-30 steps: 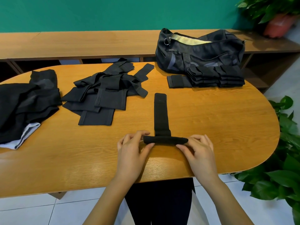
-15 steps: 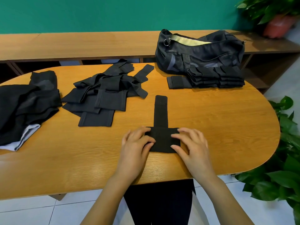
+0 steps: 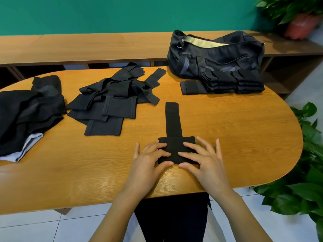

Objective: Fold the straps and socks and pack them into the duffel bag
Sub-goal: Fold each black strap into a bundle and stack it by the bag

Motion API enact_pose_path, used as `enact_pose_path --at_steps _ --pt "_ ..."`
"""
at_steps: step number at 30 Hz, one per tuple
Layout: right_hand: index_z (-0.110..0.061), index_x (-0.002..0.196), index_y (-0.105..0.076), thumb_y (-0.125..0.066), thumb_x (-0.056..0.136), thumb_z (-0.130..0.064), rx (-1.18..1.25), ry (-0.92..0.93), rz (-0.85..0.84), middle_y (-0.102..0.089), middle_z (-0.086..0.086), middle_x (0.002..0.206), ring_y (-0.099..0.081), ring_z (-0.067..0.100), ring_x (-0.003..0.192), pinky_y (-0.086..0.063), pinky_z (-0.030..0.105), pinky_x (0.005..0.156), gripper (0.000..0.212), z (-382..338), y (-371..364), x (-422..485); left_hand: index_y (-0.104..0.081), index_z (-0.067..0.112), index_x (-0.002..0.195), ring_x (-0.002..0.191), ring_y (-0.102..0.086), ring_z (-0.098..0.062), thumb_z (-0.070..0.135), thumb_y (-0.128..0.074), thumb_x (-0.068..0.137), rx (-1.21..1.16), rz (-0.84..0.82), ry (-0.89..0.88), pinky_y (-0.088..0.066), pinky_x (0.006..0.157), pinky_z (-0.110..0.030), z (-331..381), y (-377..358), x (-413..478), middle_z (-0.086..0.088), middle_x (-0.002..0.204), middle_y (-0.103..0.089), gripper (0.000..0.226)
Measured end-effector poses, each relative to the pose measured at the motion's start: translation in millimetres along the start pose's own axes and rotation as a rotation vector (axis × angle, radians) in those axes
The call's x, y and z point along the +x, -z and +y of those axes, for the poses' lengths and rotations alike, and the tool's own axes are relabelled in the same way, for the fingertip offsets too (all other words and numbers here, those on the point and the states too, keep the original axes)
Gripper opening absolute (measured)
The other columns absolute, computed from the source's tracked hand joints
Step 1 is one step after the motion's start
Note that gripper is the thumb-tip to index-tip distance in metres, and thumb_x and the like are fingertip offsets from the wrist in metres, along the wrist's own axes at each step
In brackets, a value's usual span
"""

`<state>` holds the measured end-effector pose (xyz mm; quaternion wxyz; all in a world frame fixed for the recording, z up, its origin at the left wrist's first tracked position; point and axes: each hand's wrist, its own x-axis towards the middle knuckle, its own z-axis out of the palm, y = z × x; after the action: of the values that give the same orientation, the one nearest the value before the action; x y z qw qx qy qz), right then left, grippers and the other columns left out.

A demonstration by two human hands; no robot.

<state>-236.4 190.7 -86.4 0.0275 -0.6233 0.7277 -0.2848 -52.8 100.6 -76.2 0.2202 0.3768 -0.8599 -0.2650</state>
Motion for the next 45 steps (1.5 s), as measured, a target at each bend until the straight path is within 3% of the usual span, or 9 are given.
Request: enact_pose_path --at_steps 11,17,20,22,25,30,35,38,45 --pt "-0.04 0.096 -0.075 -0.041 0.086 -0.061 0.011 -0.034 0.047 -0.061 -0.019 0.127 -0.036 0.014 0.137 -0.003 0.057 0.118 0.04 -3.5 -3.2 2.7 -0.069 0.036 0.111 0.134 -0.031 0.001 0.048 -0.057 0.089 0.024 0.041 0.057 0.002 0.119 -0.047 10.4 -1.1 2.0 0.021 0.132 -0.053 0.028" --pt "-0.039 0.093 -0.073 -0.038 0.087 -0.06 0.082 -0.076 0.017 -0.056 -0.02 0.132 -0.027 0.012 0.141 0.002 0.052 0.119 0.041 -5.0 -1.9 6.3 -0.073 0.034 0.106 0.135 -0.031 -0.008 0.045 -0.062 0.088 0.054 0.116 0.031 -0.001 0.118 -0.044 11.7 -7.5 2.2 0.014 0.136 -0.052 0.024" --pt "-0.039 0.095 -0.073 -0.05 0.082 -0.065 0.081 -0.082 0.001 -0.052 -0.019 0.137 -0.023 0.013 0.143 0.003 0.052 0.119 0.037 -4.7 2.0 5.9 -0.074 0.031 0.102 0.136 -0.031 -0.013 0.041 -0.062 0.088 0.052 0.14 0.027 -0.005 0.118 -0.045 11.1 -8.0 2.5 0.011 0.137 -0.052 0.02" --pt "-0.037 0.096 -0.074 -0.061 0.082 -0.058 0.063 -0.079 0.002 -0.051 -0.017 0.138 -0.023 0.015 0.144 0.003 0.054 0.119 0.028 -2.8 3.9 4.3 -0.074 0.03 0.102 0.138 -0.028 -0.013 0.041 -0.061 0.089 0.047 0.133 0.035 -0.003 0.118 -0.043 10.6 -7.0 2.7 0.011 0.14 -0.049 0.021" --pt "-0.033 0.094 -0.075 -0.057 0.085 -0.048 0.067 -0.082 0.03 -0.055 -0.013 0.136 -0.025 0.016 0.143 0.002 0.052 0.119 0.025 -2.2 4.5 3.4 -0.073 0.031 0.102 0.14 -0.023 -0.011 0.045 -0.058 0.09 0.041 0.105 0.049 0.001 0.118 -0.041 10.7 -5.6 3.2 0.013 0.144 -0.044 0.024" --pt "-0.03 0.092 -0.074 -0.062 0.09 -0.034 0.089 -0.069 0.021 -0.055 -0.012 0.135 -0.024 0.016 0.143 0.007 0.044 0.119 0.013 -1.9 3.7 4.7 -0.068 0.036 0.115 0.141 -0.021 -0.014 0.056 -0.062 0.082 0.072 0.058 0.044 -0.004 0.119 -0.051 8.1 -6.2 4.3 0.012 0.15 -0.036 0.039" --pt "-0.036 0.096 -0.073 -0.058 0.088 -0.053 0.086 -0.066 0.022 -0.048 -0.017 0.141 -0.019 0.016 0.146 0.005 0.05 0.119 0.024 -2.3 5.3 6.1 -0.071 0.038 0.111 0.142 -0.022 -0.018 0.052 -0.062 0.081 0.071 0.069 0.034 -0.001 0.117 -0.049 6.4 -6.7 5.9 0.011 0.15 -0.038 0.034" --pt "-0.04 0.107 -0.072 -0.049 0.077 -0.066 0.066 -0.034 0.023 -0.042 -0.02 0.143 -0.015 0.016 0.147 0.005 0.053 0.119 0.046 -1.2 6.3 6.4 -0.073 0.038 0.104 0.141 -0.025 -0.02 0.05 -0.058 0.081 0.051 0.086 0.022 -0.003 0.117 -0.051 5.4 -5.6 7.3 0.009 0.148 -0.042 0.03" --pt "-0.04 0.096 -0.075 -0.051 0.079 -0.054 0.075 -0.055 0.027 -0.05 -0.014 0.142 -0.021 0.019 0.145 -0.003 0.059 0.118 0.032 -2.4 6.6 8.5 -0.07 0.04 0.111 0.142 -0.02 -0.018 0.05 -0.066 0.081 0.079 0.064 0.039 -0.003 0.117 -0.052 2.6 -4.0 7.4 0.011 0.151 -0.036 0.031"
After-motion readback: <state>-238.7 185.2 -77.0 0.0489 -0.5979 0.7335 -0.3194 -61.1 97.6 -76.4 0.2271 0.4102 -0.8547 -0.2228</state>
